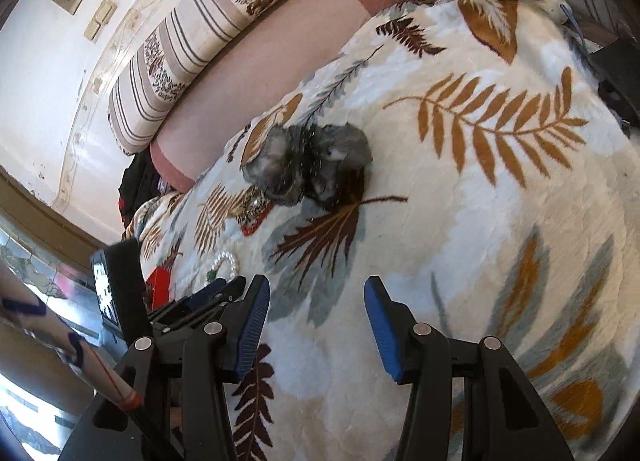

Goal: Organize jewelry
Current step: 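Grasp the pearl bracelet with the left tool while the right tool grasps the grey sheer scrunchie, then lift the pearl bracelet and grey scrunchie and carry them over the tray, then open the right tool to drop the grey scrunchie while the left tool releases the pearl bracelet, then move both open tools back to the bracelets on the bedspread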

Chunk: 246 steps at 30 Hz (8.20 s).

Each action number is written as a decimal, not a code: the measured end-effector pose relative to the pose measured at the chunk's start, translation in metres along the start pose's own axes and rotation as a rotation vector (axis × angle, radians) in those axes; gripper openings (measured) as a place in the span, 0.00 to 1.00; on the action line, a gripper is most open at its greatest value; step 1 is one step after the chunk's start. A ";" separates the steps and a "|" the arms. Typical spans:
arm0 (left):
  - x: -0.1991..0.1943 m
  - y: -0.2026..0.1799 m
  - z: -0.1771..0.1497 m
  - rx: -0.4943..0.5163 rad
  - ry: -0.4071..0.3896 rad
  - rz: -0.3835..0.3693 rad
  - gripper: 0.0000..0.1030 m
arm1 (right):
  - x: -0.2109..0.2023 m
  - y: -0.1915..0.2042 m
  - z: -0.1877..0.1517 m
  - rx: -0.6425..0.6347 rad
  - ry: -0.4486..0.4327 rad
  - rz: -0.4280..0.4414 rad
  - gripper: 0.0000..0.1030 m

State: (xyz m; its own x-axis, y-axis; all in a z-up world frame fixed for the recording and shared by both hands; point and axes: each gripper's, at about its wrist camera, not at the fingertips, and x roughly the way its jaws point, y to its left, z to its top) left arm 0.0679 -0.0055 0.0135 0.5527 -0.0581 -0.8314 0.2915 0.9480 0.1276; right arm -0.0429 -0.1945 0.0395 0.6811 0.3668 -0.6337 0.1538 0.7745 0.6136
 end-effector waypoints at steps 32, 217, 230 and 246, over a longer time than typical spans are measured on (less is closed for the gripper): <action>-0.052 0.020 -0.080 -0.238 -0.107 -0.214 0.09 | 0.064 -0.007 0.088 -0.014 -0.043 0.002 0.12; -0.170 0.232 -0.171 -0.687 -0.315 0.043 0.33 | 0.066 0.233 -0.118 -0.605 0.121 0.108 0.32; -0.175 0.164 -0.145 -0.532 -0.300 0.038 0.39 | 0.043 0.164 -0.088 -0.485 0.077 0.052 0.32; -0.117 0.026 -0.112 -0.224 -0.178 0.046 0.44 | 0.025 0.067 -0.033 -0.240 0.017 0.014 0.32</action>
State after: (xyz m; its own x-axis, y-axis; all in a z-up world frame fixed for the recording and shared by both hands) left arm -0.0767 0.0608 0.0539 0.6952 -0.0486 -0.7172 0.0941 0.9953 0.0238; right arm -0.0395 -0.1165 0.0490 0.6696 0.3854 -0.6349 -0.0312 0.8687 0.4943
